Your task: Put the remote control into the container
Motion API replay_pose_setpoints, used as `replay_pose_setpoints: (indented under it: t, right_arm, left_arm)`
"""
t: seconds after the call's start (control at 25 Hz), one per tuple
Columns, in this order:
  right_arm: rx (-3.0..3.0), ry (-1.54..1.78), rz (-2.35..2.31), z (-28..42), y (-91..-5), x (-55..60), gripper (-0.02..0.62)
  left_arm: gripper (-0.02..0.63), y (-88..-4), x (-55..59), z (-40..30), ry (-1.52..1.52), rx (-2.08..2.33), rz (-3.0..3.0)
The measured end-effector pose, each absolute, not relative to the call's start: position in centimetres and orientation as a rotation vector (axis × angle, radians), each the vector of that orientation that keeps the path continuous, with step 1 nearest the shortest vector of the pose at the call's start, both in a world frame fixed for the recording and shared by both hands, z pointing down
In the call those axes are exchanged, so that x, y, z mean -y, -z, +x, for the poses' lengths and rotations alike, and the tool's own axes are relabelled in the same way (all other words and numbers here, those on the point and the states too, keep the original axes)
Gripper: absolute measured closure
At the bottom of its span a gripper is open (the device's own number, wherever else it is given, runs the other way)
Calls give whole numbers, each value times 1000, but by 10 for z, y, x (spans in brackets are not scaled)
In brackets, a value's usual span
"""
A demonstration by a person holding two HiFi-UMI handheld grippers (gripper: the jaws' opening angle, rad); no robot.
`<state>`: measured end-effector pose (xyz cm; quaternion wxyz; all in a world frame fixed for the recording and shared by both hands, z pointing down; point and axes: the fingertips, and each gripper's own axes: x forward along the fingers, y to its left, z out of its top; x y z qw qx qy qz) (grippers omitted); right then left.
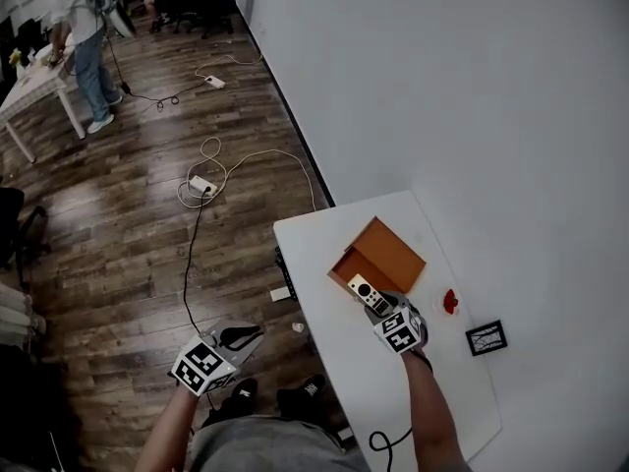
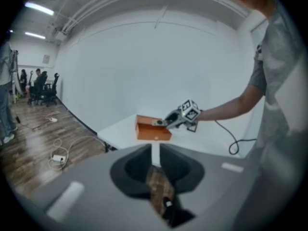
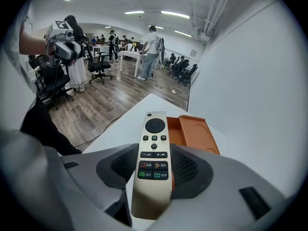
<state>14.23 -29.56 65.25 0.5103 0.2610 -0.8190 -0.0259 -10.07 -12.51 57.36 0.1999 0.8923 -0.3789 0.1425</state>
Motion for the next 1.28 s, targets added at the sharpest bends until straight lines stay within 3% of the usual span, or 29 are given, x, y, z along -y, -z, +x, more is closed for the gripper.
replay_pose_setpoints:
  t: [0.44,1.28]
  right_arm:
    - [1956,5,556,141,-689,339,382]
    - [1959,-70,485,145,-731,370,382]
  left_arm:
    - [604,-577,127,-107,-287,1141,2376]
    - [605,-588,156,-75,-382,1097,2369]
